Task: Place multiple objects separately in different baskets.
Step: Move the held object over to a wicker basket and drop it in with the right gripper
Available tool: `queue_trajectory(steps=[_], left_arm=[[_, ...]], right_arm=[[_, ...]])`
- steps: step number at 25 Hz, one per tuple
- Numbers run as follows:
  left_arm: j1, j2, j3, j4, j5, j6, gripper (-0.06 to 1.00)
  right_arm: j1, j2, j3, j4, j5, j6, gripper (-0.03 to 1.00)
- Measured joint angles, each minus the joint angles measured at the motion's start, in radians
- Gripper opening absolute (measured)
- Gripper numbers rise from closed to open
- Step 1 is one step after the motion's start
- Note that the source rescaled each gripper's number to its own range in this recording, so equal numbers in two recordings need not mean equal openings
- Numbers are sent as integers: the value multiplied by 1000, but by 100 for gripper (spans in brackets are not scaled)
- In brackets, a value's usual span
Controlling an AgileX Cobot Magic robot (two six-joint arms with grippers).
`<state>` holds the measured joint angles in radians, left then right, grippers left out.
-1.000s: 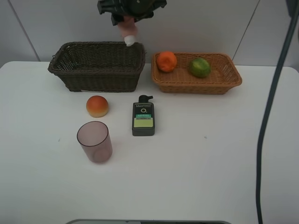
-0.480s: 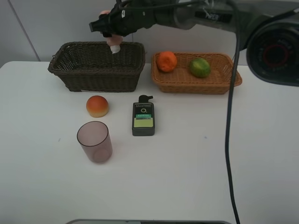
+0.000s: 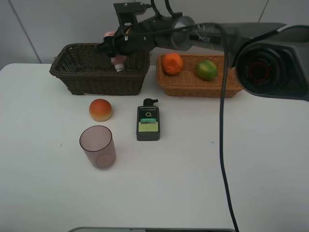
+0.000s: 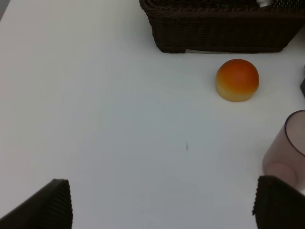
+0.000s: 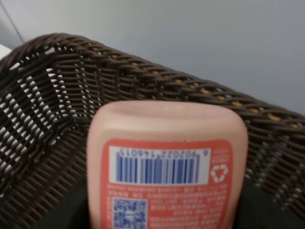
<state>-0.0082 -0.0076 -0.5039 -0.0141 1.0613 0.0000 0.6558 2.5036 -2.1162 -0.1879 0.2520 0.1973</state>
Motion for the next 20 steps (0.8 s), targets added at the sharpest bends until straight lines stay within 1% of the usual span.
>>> queue_trajectory(steps=[12, 13, 17, 20], left_arm=[[0, 0, 0, 0, 0, 0, 92], [0, 0, 0, 0, 0, 0, 92], [0, 0, 0, 0, 0, 0, 92], [0, 0, 0, 0, 0, 0, 92]], right_arm=[[0, 28, 0, 23, 16, 2, 42], [0, 28, 0, 23, 17, 3, 44], [0, 28, 0, 23, 19, 3, 60], [0, 28, 0, 23, 41, 3, 63]])
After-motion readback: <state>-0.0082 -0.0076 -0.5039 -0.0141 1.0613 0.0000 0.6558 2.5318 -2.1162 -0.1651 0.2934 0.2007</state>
